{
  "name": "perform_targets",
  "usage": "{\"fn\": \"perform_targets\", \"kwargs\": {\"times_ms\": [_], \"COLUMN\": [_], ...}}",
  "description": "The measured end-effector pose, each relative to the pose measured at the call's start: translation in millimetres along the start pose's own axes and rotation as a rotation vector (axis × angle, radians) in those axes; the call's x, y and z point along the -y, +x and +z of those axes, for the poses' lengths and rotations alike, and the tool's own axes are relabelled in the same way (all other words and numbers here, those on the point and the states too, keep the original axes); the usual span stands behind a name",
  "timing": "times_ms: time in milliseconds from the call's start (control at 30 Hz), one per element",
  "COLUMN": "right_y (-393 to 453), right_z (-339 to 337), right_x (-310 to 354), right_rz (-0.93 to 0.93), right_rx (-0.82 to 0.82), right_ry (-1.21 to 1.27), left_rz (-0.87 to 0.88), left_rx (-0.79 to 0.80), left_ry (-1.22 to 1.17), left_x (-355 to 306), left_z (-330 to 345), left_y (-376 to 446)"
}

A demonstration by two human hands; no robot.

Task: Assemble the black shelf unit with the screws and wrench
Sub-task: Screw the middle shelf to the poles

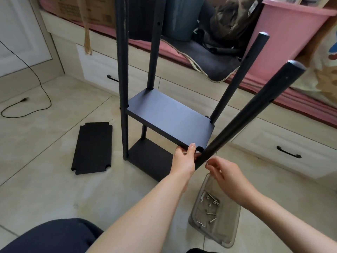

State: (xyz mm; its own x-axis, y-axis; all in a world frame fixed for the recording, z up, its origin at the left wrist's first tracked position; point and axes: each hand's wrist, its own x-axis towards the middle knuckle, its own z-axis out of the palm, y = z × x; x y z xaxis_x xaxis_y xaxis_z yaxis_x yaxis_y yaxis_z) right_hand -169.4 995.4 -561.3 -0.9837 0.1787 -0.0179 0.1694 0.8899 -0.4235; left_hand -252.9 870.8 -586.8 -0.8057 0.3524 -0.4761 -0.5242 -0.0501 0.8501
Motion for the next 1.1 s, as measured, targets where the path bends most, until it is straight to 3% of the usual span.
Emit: {"fn": "perform_targets", "kwargs": {"times_ms": [133, 600, 800, 1100], "right_y": [-1.7, -10.8, -10.2, -9.2], "right_z": [-1.2, 6.0, 16.2, 15.2], "right_x": [5.0, 27.1, 29.9, 28.6], "right_rz": [0.020, 0.102, 0.237, 0.086], "right_rx": [0.009, -0.058, -0.127, -0.156], "right_ry": [-0.230, -0.353, 0.030, -0.062], "left_rz": [0.003, 0.000, -0.005, -0.006], "left_rx": [-0.002, -0.012, -0.008, 0.008], "left_ry": [0.013, 0.020, 0.038, 0.027], "left_x": [-0.9, -1.9, -3.3, -4.6], "left_z": [-1.0, 0.1, -0.8, -3.1], "left_y": [-1.8, -3.5, -9.7, -11.7]}}
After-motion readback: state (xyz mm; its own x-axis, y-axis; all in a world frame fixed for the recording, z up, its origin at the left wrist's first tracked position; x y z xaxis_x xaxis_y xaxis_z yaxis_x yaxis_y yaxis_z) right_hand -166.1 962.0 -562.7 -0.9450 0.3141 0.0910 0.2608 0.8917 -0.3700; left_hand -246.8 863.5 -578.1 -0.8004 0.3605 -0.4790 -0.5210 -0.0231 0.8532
